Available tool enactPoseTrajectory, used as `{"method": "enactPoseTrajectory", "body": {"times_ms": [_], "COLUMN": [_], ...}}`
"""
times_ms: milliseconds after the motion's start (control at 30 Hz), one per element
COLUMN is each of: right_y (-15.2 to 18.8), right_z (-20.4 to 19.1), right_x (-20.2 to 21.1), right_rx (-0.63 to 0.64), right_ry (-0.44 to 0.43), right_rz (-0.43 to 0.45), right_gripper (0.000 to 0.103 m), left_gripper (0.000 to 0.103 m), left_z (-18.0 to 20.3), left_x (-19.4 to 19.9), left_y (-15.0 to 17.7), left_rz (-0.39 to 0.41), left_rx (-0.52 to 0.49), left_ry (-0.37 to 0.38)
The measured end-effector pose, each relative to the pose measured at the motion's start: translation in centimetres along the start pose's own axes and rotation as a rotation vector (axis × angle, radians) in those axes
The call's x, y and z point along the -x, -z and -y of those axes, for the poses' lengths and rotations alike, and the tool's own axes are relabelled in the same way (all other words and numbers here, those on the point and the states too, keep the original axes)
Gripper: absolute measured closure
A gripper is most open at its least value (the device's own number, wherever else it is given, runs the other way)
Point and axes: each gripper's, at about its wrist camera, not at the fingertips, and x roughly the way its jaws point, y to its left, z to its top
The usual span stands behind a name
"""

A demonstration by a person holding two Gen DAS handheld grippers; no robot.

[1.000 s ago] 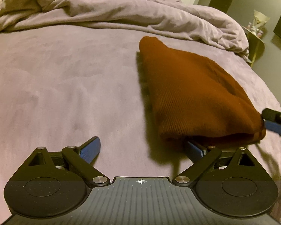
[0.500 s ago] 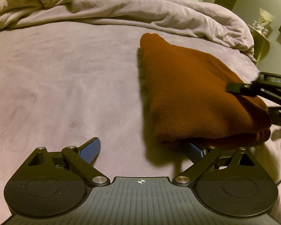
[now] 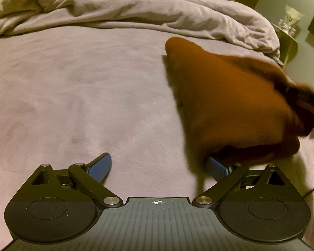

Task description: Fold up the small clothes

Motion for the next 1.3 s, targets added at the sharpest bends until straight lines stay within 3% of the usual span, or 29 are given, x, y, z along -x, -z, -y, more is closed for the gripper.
{"method": "enactPoseTrajectory", "body": {"times_ms": [67,100,167,300,433,533,633,767,900,1033,1167,1300], "right_y": [1.4,1.9,1.7,1.0,0.5,1.6,3.5,4.7,4.6,3.0,0.9,1.8], "right_z": [1.1,1.9,3.4,2.7,-0.6,-3.3,-3.2,-1.0,-0.9,0.2,2.4,3.5], "right_x": [-2.0,-2.1,-0.8,3.0,4.7,4.0,2.2,1.7,1.5,2.7,1.7,-2.3], "right_rx": [-0.003,-0.035,-0.139,-0.108,-0.063,0.037,0.059,0.031,0.068,0.002,-0.05,-0.016], "right_ry": [0.013,0.025,0.011,0.017,-0.202,-0.247,-0.214,-0.234,-0.242,-0.268,-0.175,-0.122], "right_rz": [-0.092,-0.094,-0.069,0.045,0.074,0.031,-0.04,-0.02,-0.02,-0.042,-0.023,-0.132], "right_gripper": [0.083,0.071,0.065,0.065,0.069,0.078,0.082,0.082,0.082,0.082,0.082,0.083], "left_gripper": [0.004,0.004,0.004,0.004,0.004,0.004,0.004,0.002,0.001,0.005,0.005,0.004], "left_z": [0.1,0.0,-0.6,-1.9,-0.5,1.6,3.0,2.7,2.2,1.1,1.6,2.5], "left_x": [0.3,0.7,1.9,3.9,3.0,2.0,-0.1,-1.7,-2.4,-0.9,-1.6,-3.5], "left_y": [0.0,0.0,-0.2,-1.9,-4.3,-4.7,-3.9,-3.1,-2.8,-4.3,-6.2,-6.3], "left_rz": [-0.007,-0.004,0.013,0.088,0.108,0.109,0.047,0.035,0.015,0.029,0.05,0.033], "left_rx": [-0.006,-0.007,-0.004,0.104,0.167,0.121,0.064,0.077,0.11,0.147,0.128,0.083], "left_ry": [-0.008,-0.012,-0.015,-0.005,0.015,0.057,0.035,0.057,0.083,0.1,0.058,0.047]}}
